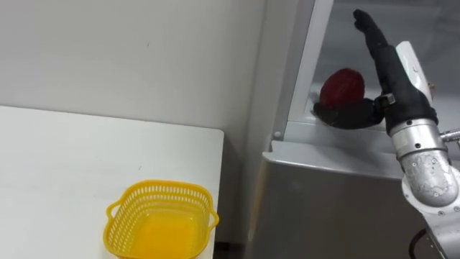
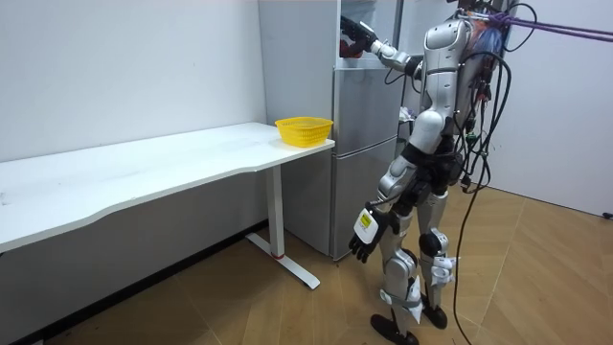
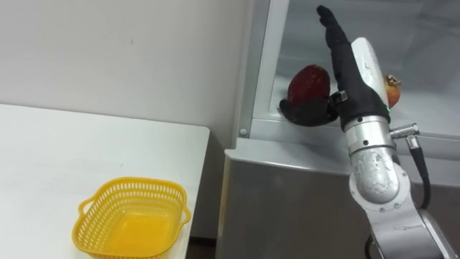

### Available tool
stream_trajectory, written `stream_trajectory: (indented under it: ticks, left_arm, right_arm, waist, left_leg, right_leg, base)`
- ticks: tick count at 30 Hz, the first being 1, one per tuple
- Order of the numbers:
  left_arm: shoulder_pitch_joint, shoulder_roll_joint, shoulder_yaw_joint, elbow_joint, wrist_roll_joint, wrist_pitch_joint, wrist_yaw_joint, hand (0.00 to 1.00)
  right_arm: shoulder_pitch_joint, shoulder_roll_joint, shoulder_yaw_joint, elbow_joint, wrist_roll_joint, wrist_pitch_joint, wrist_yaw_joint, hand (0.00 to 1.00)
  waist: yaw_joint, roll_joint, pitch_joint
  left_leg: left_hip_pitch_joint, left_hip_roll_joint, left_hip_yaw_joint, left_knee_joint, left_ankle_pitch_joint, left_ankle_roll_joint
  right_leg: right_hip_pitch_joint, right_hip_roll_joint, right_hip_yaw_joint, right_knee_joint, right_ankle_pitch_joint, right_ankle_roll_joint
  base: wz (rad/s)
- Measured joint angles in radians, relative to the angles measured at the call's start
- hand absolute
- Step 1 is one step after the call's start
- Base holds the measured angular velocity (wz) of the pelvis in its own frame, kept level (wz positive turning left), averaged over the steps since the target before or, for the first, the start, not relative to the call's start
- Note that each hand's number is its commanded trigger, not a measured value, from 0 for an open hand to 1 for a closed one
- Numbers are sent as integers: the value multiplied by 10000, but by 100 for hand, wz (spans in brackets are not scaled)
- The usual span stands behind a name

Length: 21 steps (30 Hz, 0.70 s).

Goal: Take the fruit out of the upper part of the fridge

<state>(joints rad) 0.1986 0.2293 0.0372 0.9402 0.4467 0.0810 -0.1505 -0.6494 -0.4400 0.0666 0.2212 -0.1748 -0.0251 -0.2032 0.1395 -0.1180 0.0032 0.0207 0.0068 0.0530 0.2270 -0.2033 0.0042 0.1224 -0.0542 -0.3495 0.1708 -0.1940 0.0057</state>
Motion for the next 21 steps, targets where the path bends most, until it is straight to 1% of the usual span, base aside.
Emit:
stream_trajectory:
  ticks: [4,6,9,12,16,17,18,21]
  left_arm:
    - [147,14,-2,-313,5,21,-172,0]
    - [156,15,-12,-349,17,36,-177,0]
    - [172,15,-9,-337,11,83,-177,0]
    - [212,14,-9,-337,15,236,-183,0]
    - [256,14,-10,-220,16,326,-205,0]
    - [249,14,-10,-98,13,397,-213,0]
    - [282,14,-14,-60,1,483,-221,0]
    - [340,10,-24,-60,0,521,-221,0]
  right_arm:
    - [-1,-95,6,49,220,45,156,0]
    - [-20,-246,7,311,487,44,285,0]
    - [-181,-268,9,629,628,46,450,0]
    - [-258,-269,17,836,636,47,546,0]
    - [-295,-271,23,979,680,56,586,0]
    - [-384,-271,28,1197,773,52,665,0]
    - [-467,-275,26,1385,992,64,716,0]
    - [-685,-279,69,1760,1347,72,753,0]
  waist:
    - [9,21,13]
    - [38,40,22]
    - [33,71,44]
    - [34,69,34]
    - [35,55,24]
    - [35,62,21]
    - [27,36,0]
    - [15,25,-8]
  left_leg:
    - [-6,0,-11,15,0,0]
    - [17,-2,-19,46,-1,0]
    - [10,0,-29,50,-1,0]
    - [19,0,-35,52,-2,1]
    - [37,1,-50,72,-2,1]
    - [48,2,-65,73,-2,1]
    - [53,3,-67,73,-2,1]
    - [54,7,-70,76,-2,0]
  right_leg:
    - [12,0,-7,0,0,0]
    - [62,0,-5,1,0,0]
    - [87,3,-13,3,0,-1]
    - [116,8,-31,9,1,-1]
    - [145,9,-33,12,4,-6]
    - [156,9,-32,12,4,-6]
    - [159,11,-31,13,4,-6]
    - [157,17,-10,13,7,-11]
  base:
    - [0]
    - [0]
    - [1]
    - [1]
    - [0]
    - [0]
    - [0]
    - [0]
